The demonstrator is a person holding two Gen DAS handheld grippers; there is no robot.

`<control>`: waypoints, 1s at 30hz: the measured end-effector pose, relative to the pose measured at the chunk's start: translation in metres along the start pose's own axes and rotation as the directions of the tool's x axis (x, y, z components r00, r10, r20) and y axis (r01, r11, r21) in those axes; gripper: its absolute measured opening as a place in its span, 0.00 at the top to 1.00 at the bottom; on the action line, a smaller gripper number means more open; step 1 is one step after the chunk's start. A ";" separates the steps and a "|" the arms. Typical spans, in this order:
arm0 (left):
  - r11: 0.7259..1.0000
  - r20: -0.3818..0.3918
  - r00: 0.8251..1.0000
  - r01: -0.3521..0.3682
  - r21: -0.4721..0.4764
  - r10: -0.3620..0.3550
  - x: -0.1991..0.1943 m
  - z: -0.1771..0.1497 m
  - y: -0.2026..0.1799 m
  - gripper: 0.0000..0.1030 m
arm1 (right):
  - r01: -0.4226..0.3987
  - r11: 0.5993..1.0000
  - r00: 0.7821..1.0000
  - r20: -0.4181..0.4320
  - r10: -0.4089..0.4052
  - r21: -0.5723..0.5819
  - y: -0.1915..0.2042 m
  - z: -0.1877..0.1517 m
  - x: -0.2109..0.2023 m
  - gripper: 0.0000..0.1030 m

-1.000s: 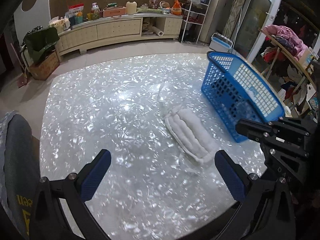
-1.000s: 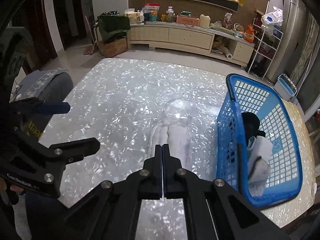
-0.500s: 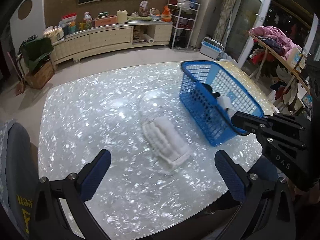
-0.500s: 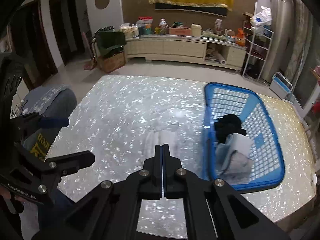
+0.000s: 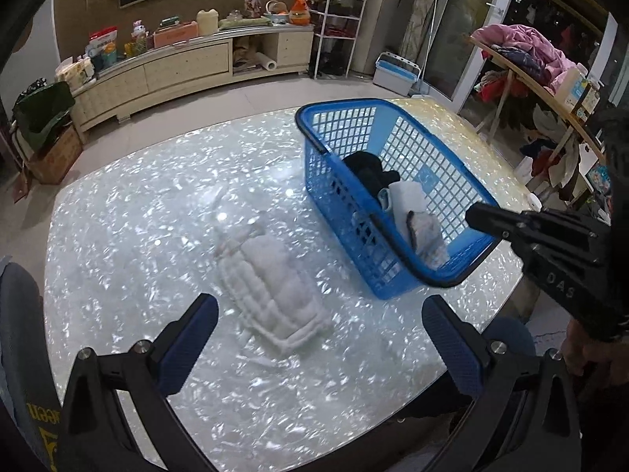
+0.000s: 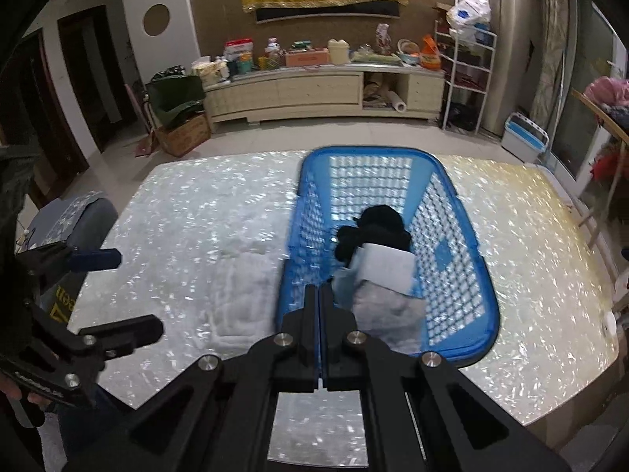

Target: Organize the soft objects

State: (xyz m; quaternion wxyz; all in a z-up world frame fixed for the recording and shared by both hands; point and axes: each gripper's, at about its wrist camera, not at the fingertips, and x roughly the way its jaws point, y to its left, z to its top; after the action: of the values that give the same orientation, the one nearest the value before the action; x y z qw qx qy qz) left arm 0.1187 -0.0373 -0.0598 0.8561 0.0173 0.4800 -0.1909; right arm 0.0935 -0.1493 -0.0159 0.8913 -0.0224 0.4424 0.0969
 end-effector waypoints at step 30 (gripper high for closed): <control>1.000 -0.167 0.986 0.011 -0.022 -0.015 0.109 0.004 0.040 0.00 | 0.077 0.996 0.985 -0.152 -0.081 -0.034 -0.033 0.004 0.057 0.18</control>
State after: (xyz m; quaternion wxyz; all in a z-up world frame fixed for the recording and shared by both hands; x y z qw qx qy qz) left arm 0.1862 -0.0352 -0.1545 0.8116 0.0210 0.5524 -0.1892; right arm 0.1367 -0.1726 -0.0601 0.8575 -0.0595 0.5068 0.0655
